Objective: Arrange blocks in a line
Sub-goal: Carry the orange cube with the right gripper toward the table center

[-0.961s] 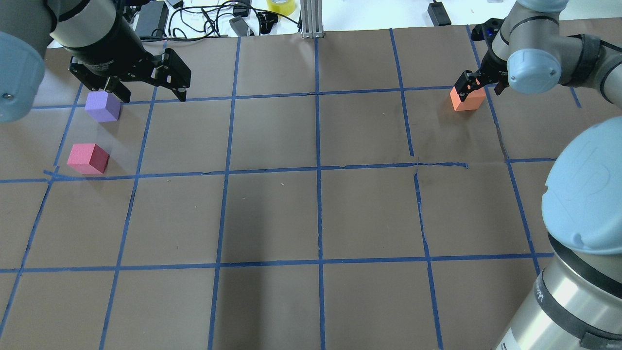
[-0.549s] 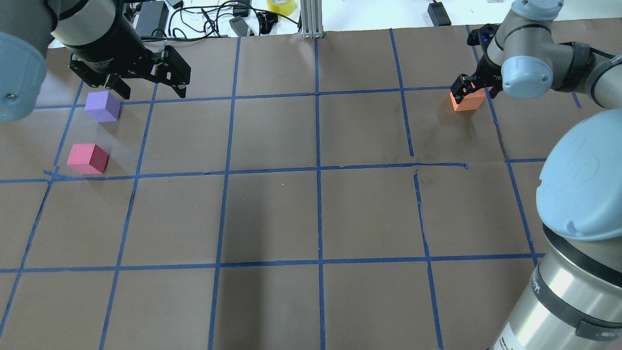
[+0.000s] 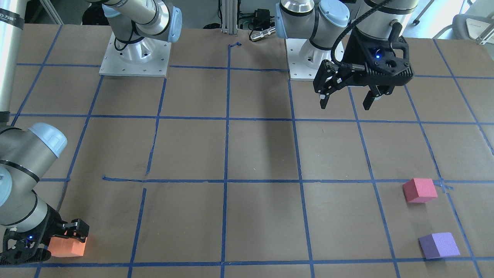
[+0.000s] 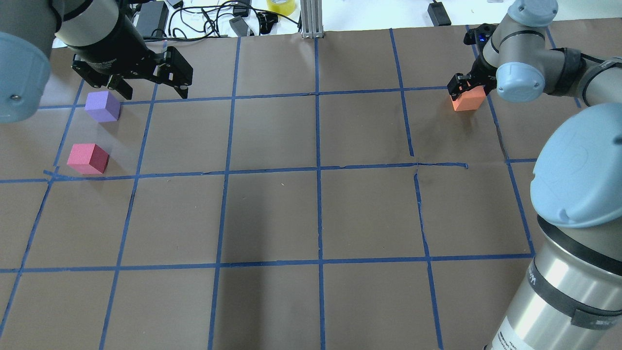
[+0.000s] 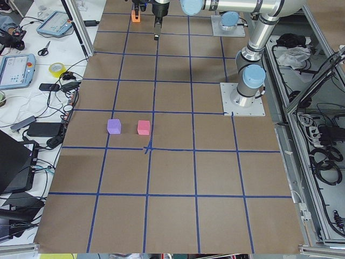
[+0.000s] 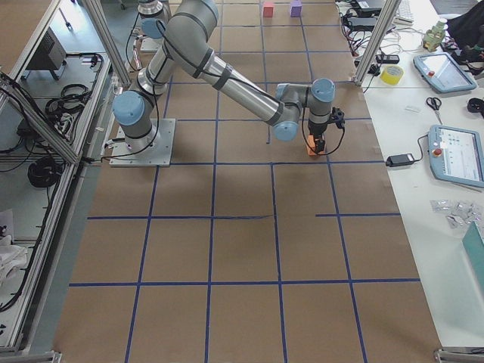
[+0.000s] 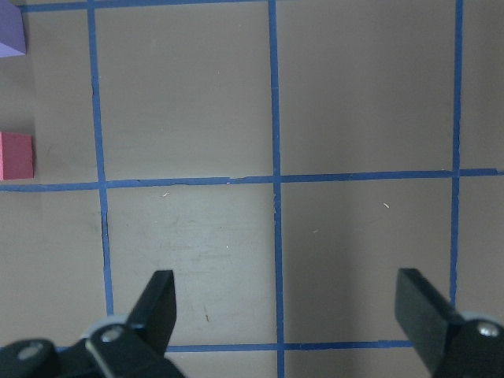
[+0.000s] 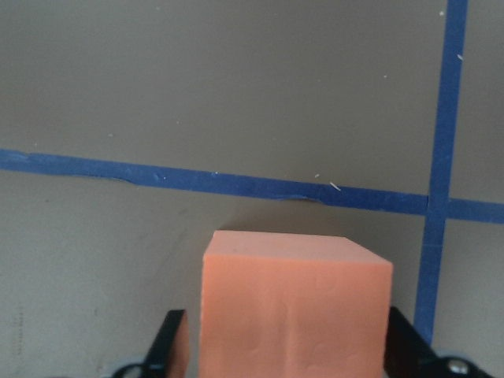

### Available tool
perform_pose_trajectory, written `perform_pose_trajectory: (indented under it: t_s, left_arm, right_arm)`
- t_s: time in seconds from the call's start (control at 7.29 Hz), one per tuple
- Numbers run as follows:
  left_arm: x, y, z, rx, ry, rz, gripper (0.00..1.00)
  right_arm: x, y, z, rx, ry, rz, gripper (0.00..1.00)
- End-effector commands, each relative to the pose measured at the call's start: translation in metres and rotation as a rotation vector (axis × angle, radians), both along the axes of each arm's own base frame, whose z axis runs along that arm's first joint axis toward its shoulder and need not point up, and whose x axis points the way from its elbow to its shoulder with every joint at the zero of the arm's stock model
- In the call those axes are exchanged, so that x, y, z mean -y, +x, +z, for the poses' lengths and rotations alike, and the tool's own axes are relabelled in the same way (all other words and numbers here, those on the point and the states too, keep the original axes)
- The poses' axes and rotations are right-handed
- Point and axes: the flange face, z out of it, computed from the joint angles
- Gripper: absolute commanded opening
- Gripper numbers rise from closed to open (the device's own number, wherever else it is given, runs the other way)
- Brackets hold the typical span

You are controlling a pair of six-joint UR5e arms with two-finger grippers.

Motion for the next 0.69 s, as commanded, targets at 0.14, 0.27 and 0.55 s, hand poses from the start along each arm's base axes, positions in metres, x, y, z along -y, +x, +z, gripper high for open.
perform_pose_trajectory:
  t_s: [0.14, 0.27, 0.55]
  left_arm:
    - [0.001, 0.0, -0.001, 0.0, 0.001, -0.001, 1.0]
    - [0.001, 0.0, -0.002, 0.0, 0.003, 0.0, 1.0]
    - [0.002, 0.0, -0.002, 0.0, 0.004, 0.0, 1.0]
  right_arm:
    - [0.003, 0.002, 0.011, -0.004, -0.022, -0.005, 0.0]
    - [0.004, 0.008, 0.026, -0.006, -0.035, -0.011, 0.0]
    - [-0.015, 0.102, 0.089, 0.024, -0.048, -0.054, 0.0]
